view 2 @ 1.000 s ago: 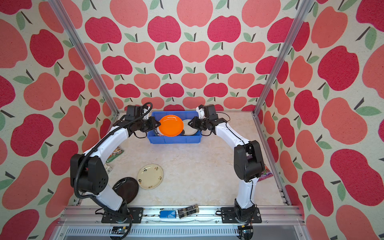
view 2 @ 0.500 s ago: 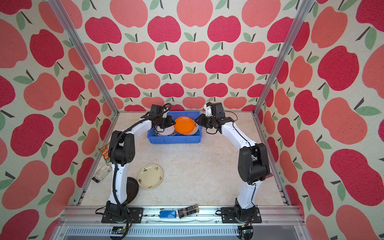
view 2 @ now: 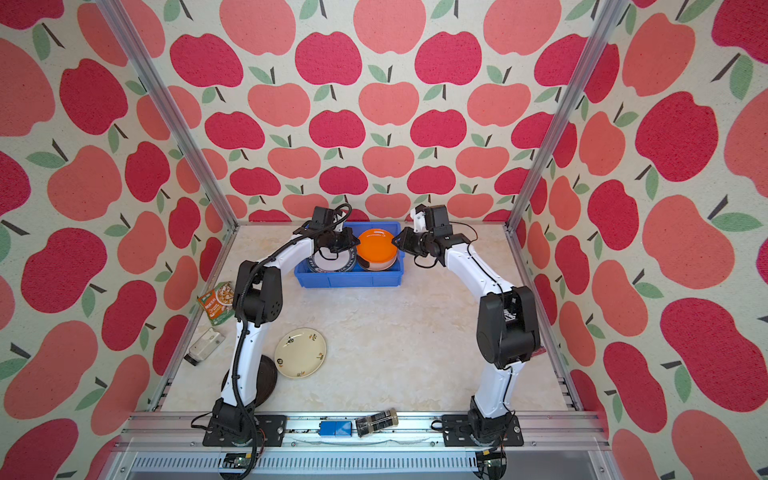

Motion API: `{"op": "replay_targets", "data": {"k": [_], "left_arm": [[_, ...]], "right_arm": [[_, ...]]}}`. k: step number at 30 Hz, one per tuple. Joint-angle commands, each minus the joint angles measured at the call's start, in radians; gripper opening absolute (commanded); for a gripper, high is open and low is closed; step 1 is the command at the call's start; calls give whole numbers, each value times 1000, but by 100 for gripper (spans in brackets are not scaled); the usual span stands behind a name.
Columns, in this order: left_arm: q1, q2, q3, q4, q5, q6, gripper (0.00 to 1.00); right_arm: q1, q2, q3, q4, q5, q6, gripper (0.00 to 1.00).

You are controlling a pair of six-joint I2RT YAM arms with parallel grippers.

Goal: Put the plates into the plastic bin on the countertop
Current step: 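Lower the orange plate into the bin against the cream plate with the left gripper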

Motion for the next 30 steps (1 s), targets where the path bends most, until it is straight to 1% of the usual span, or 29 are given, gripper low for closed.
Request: {"op": "replay_targets", "data": {"k": [1,10,11,14,16,17,21,24,25,26,28,30], "left_arm": [[-10,50,55,-54,-11,11,0],[-21,55,52,-68,-39,26,0],[-23,56,51,-70,-44,28,5],[-26,53,53,-74,-58,32,27],[-29,52,58,-79,-69,41,35],[-33,49,63,-85,-76,48,38],[-36,48,90,-95,-71,53,41],[-47,39,109,-107,-86,65,47],[-52,33,117,-114,-95,73,59],[-56,27,126,-124,-109,81,68],[-64,19,150,-144,-129,95,75],[-67,18,187,-168,-139,104,84]], "right_arm": [[-14,-26,-4,-31,-19,-6,27],[-14,-37,-4,-29,-19,-4,27],[-14,-39,-5,-28,-19,-3,27],[-14,-46,-9,-25,-15,-1,27],[-12,-50,-11,-25,-13,-1,27],[-13,-52,-13,-25,-13,-1,27],[-11,-61,-22,-25,-13,-1,27],[-9,-74,-27,-26,-12,-2,27],[-8,-78,-27,-30,-10,-4,27],[-7,-84,-27,-34,-9,-5,27],[-5,-96,-30,-37,-4,-11,27],[-2,-110,-38,-35,-1,-10,27]]}}
